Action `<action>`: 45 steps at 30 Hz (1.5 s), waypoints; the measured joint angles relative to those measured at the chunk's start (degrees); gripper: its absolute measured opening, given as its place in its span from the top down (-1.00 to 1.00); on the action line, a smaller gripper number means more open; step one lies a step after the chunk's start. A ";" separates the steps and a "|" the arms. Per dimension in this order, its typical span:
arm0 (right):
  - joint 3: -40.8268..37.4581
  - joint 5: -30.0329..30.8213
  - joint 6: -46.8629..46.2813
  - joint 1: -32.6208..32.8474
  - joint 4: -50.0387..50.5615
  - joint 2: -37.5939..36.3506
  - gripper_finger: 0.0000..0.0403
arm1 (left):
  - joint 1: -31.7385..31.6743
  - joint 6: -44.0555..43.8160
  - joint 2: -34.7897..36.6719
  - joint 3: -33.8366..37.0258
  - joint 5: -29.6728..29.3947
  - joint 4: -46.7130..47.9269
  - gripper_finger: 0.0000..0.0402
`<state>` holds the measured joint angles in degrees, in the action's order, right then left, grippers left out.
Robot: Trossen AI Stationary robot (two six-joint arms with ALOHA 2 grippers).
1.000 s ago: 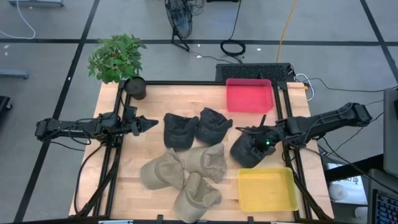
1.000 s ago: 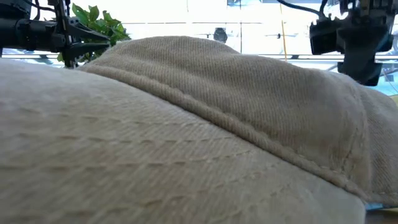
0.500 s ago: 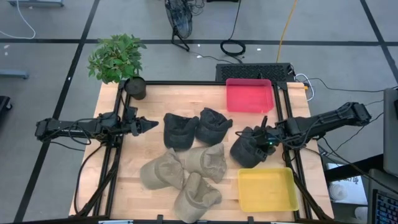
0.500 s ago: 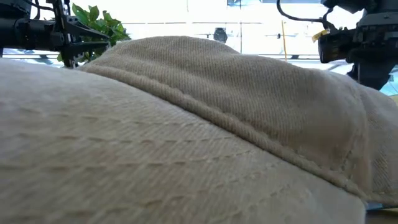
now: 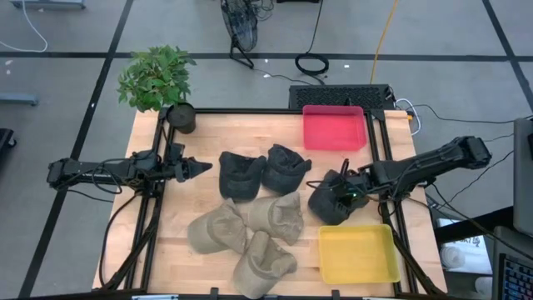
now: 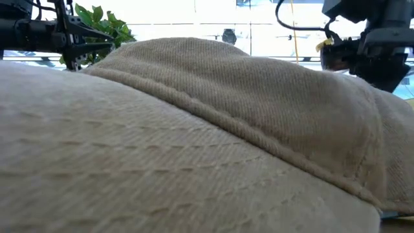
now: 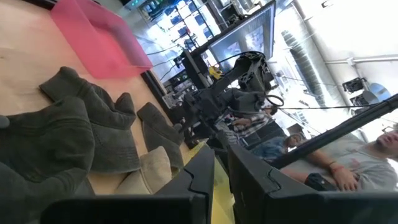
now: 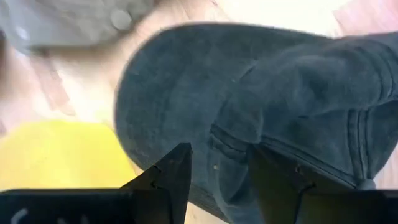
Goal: Pick & Place hat
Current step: Put the right black cap into the red bin
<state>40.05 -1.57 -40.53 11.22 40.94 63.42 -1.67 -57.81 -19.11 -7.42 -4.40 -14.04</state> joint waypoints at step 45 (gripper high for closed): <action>-3.25 7.66 -3.11 -4.50 -16.41 -2.10 0.98 | 0.00 -0.09 0.00 0.01 1.78 -3.87 0.75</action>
<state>36.81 6.09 -43.64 6.72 24.53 61.32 -1.67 -57.90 -19.11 -7.41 -2.62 -17.91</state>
